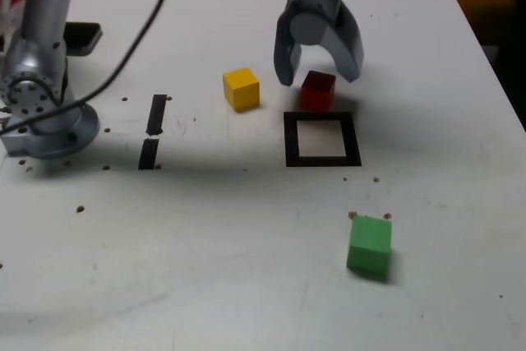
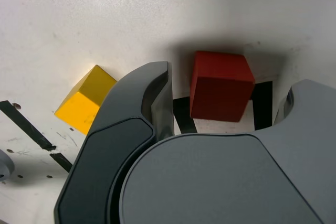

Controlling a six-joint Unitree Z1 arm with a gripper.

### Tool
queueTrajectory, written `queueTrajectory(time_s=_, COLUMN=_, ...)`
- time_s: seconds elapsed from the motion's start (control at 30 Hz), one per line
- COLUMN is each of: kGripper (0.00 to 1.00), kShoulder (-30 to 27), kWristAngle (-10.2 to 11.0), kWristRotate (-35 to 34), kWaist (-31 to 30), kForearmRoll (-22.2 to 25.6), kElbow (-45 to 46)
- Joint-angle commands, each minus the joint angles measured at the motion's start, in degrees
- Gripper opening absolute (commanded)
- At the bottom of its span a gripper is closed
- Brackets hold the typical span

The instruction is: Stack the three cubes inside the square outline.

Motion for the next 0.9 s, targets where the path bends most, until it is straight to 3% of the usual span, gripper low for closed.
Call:
queueTrajectory(time_s=0.0, kGripper=0.81, kShoulder=0.9, kWristAngle=-0.3, kWristRotate=0.5, kWaist=-0.1, kForearmRoll=0.0, kElbow=-0.7)
queueTrajectory(time_s=0.67, kGripper=0.83, kShoulder=4.9, kWristAngle=-4.3, kWristRotate=2.4, kWaist=-0.1, kForearmRoll=-3.0, kElbow=1.4)
queueTrajectory(time_s=0.77, kGripper=0.76, kShoulder=4.9, kWristAngle=-4.4, kWristRotate=2.4, kWaist=-0.1, kForearmRoll=-3.1, kElbow=1.6)
queueTrajectory(time_s=0.87, kGripper=0.54, kShoulder=4.8, kWristAngle=-4.5, kWristRotate=2.4, kWaist=-0.1, kForearmRoll=-3.3, kElbow=1.4)
